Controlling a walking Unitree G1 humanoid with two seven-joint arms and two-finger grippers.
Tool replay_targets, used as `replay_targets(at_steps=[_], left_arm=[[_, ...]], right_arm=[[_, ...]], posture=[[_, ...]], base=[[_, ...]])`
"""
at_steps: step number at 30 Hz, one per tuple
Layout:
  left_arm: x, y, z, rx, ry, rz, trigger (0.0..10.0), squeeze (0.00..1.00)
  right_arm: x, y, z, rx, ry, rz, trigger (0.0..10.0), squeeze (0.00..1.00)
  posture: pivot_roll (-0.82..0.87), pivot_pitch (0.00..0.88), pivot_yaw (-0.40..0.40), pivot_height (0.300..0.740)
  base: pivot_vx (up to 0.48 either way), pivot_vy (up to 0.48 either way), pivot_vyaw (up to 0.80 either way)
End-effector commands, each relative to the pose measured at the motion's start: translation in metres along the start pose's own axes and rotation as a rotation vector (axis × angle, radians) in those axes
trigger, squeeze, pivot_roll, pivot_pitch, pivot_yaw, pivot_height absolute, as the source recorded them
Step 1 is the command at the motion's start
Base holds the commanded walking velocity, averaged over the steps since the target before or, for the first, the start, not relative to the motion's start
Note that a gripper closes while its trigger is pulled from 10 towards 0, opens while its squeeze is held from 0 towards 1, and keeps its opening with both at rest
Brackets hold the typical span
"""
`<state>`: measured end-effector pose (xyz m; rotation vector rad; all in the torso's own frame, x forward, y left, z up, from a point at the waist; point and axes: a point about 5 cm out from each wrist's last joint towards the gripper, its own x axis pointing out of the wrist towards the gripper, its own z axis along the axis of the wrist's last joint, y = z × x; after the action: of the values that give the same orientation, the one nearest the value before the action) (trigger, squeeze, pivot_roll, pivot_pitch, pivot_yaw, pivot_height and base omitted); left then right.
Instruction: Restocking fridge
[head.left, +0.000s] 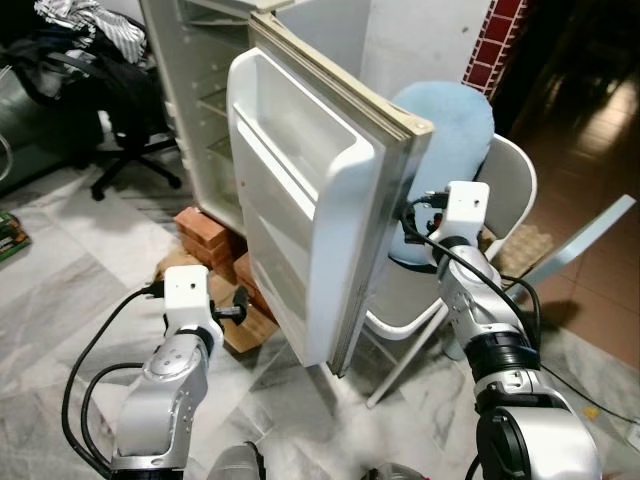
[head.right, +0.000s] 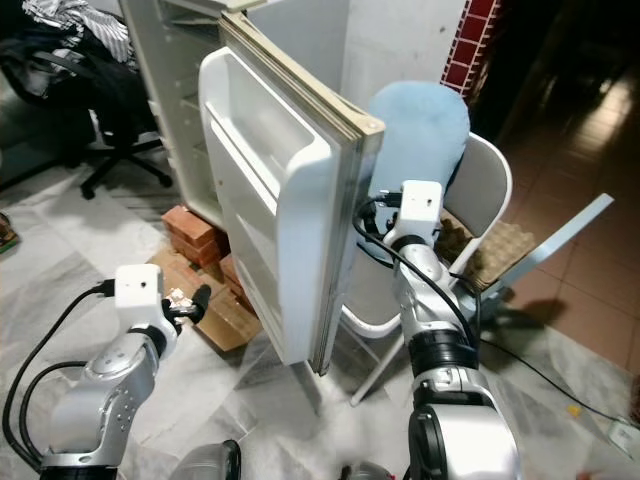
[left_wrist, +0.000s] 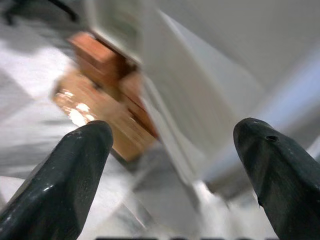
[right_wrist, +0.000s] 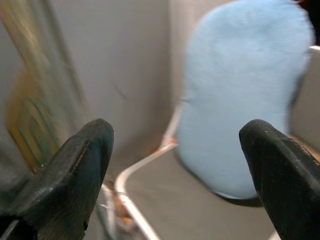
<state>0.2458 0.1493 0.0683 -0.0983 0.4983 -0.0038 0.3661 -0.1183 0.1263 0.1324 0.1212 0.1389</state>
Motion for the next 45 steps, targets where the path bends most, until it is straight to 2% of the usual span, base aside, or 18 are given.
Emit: replay_targets(at_steps=[1,2,3,4,5,9,10,13,15,17,24,28,29,33,36,39,41,45], left_arm=[[0.002,-0.002,0.002,0.015,0.006,-0.018,10.0,0.0],[0.003,-0.003,0.002,0.019,0.014,-0.02,10.0,0.0],[0.003,-0.002,0.001,0.02,0.021,-0.017,10.0,0.0],[0.003,-0.002,0.001,0.019,0.027,-0.014,10.0,0.0],[0.003,-0.002,0.0,0.017,0.032,-0.012,10.0,0.0],[0.004,-0.002,0.0,0.02,0.041,-0.015,10.0,0.0],[0.005,-0.003,-0.001,0.021,0.052,-0.019,10.0,0.0],[0.006,-0.003,-0.001,0.02,0.057,-0.022,10.0,0.0],[0.007,-0.003,-0.001,0.019,0.057,-0.023,10.0,0.0],[0.007,-0.002,0.0,0.017,0.053,-0.022,10.0,0.0],[0.008,0.01,0.015,-0.005,-0.053,0.06,10.0,0.0],[0.007,0.015,0.024,0.012,-0.124,0.073,10.0,0.0],[0.007,0.015,0.027,0.027,-0.143,0.061,10.0,0.0],[0.007,0.012,0.025,0.016,-0.136,0.033,10.0,0.0],[0.006,0.003,0.022,0.085,-0.16,-0.019,10.0,0.0],[0.006,-0.001,0.022,0.083,-0.175,-0.046,10.0,0.0],[0.005,-0.003,0.028,0.093,-0.218,-0.076,10.0,0.0],[0.005,-0.002,0.033,0.094,-0.25,-0.089,10.0,0.0]], right_arm=[[0.005,0.03,0.03,0.044,-0.102,0.161,10.0,0.0],[0.0,0.054,0.04,0.129,-0.13,0.341,10.0,0.0],[-0.009,0.069,0.045,0.182,-0.133,0.494,10.0,0.0],[-0.023,0.083,0.05,0.226,-0.128,0.681,10.0,0.0],[-0.049,0.099,0.056,0.22,-0.135,0.928,10.0,0.0],[-0.075,0.096,0.043,0.134,-0.06,1.114,10.0,0.0],[-0.062,0.083,0.025,0.046,-0.007,0.981,10.0,0.0],[-0.045,0.064,0.003,-0.021,0.076,0.816,10.0,0.0],[-0.035,0.047,-0.012,-0.108,0.116,0.68,10.0,0.0],[-0.031,0.033,-0.02,-0.124,0.163,0.581,10.0,0.0],[-0.043,0.004,-0.027,-0.154,0.201,0.447,10.0,0.0],[-0.049,-0.02,-0.035,-0.168,0.165,0.251,10.0,0.0],[-0.055,-0.032,-0.039,-0.197,0.167,0.178,10.0,0.0],[-0.059,-0.041,-0.04,-0.251,0.151,0.103,10.0,0.0],[-0.062,-0.046,-0.041,-0.248,0.148,0.056,10.0,0.0],[-0.062,-0.048,-0.04,-0.24,0.127,0.034,10.0,0.0],[-0.063,-0.054,-0.036,-0.306,0.099,-0.04,10.0,0.0],[-0.071,-0.064,-0.033,-0.252,0.068,-0.073,10.0,0.0]], posture=[[0.07,0.0,-0.034,0.74],[0.07,0.0,-0.036,0.74],[0.07,0.0,-0.036,0.74],[0.07,0.0,-0.037,0.74],[0.07,0.0,-0.038,0.74],[0.07,0.0,-0.038,0.74],[0.06,0.0,-0.035,0.74],[0.06,0.0,-0.031,0.74],[0.06,0.0,-0.028,0.74],[0.06,0.0,-0.026,0.74],[0.06,0.0,-0.028,0.74],[0.05,0.0,-0.031,0.74],[0.05,0.0,-0.029,0.74],[0.04,0.0,-0.027,0.74],[0.03,0.0,-0.021,0.74],[0.03,0.0,-0.021,0.74],[0.03,0.0,-0.024,0.74],[0.03,0.0,-0.03,0.74]], base=[[0.0,0.0,0.0],[0.0,0.0,0.0],[0.0,0.0,0.0],[0.0,0.0,0.0],[0.0,0.0,0.0],[0.0,0.0,0.0],[0.0,0.0,0.0],[0.0,0.0,0.0],[0.0,0.0,0.0],[0.0,0.0,0.0],[0.0,0.0,0.0],[0.0,0.48,0.0],[0.0,0.48,0.0],[0.0,0.48,0.0],[0.0,0.453,0.0],[0.0,0.45,0.0],[0.0,0.472,0.0],[0.0,0.48,0.0]])
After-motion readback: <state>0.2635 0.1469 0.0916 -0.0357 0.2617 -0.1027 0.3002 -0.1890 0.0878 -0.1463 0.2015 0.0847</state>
